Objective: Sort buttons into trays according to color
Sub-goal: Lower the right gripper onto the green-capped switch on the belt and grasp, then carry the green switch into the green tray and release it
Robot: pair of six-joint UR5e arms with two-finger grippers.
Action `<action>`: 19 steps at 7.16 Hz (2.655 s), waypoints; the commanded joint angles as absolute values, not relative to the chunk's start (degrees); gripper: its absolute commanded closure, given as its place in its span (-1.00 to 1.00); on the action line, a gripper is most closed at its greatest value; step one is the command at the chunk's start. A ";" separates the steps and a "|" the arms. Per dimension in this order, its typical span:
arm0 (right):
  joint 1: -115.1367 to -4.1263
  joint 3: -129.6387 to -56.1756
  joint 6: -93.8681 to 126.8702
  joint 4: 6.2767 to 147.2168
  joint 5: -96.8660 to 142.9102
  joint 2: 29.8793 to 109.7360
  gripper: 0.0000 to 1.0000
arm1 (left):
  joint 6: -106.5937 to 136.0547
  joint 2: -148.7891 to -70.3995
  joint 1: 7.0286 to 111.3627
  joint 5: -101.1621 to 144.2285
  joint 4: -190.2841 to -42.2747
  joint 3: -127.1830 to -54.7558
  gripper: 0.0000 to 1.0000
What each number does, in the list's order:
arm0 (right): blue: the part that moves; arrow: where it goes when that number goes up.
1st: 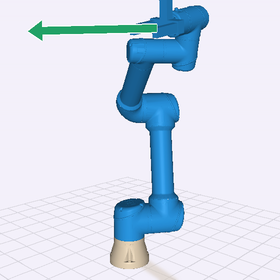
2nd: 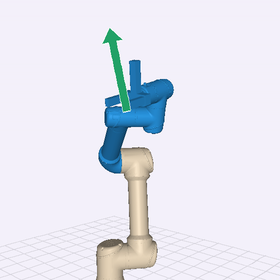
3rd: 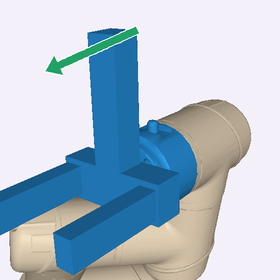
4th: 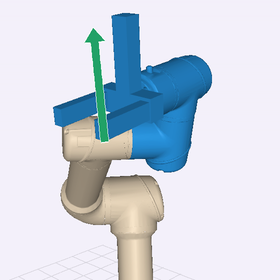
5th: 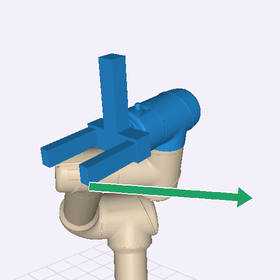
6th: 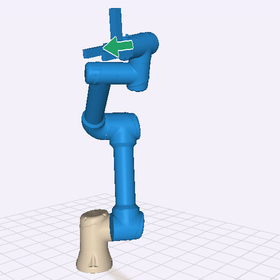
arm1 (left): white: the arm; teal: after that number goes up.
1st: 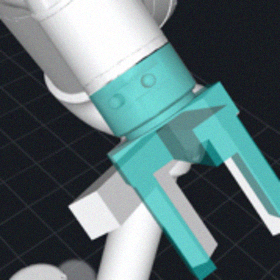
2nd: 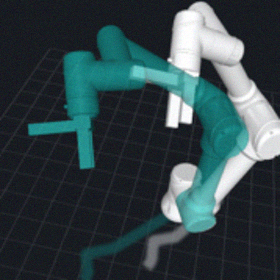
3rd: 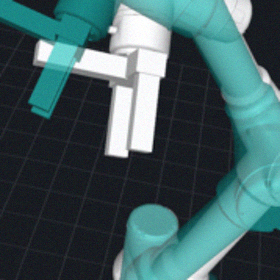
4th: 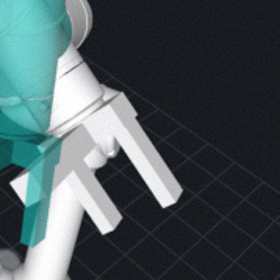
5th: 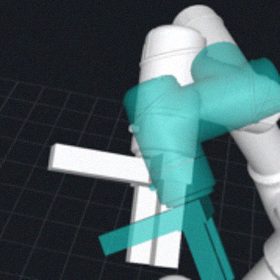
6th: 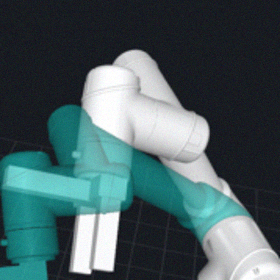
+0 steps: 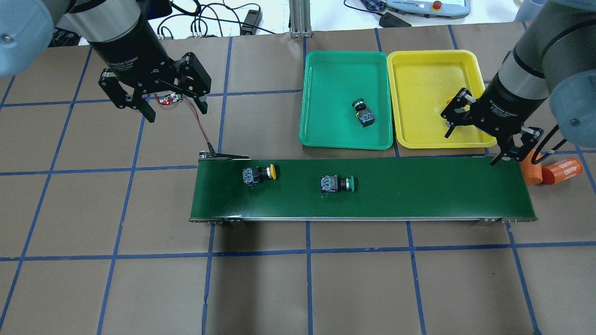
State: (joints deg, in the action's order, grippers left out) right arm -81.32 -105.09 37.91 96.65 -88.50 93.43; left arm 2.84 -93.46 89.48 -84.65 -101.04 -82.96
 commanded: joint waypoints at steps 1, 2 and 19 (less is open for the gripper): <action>-88.65 -106.95 54.18 101.73 -89.20 91.42 -1.00 | 0.97 -93.09 85.09 -85.61 -101.96 -85.06 -1.00; -90.86 -107.75 58.23 104.65 -88.86 89.67 -1.00 | 0.71 -92.29 85.25 -85.61 -100.30 -86.47 -1.00; -99.58 -104.36 66.97 116.21 -89.56 76.11 1.00 | 0.26 -92.46 84.99 -86.31 -93.25 -87.01 -1.00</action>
State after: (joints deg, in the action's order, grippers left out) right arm -99.51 -107.64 67.57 117.71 -89.53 75.69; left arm 0.30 -92.42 84.97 -86.30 -93.25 -87.01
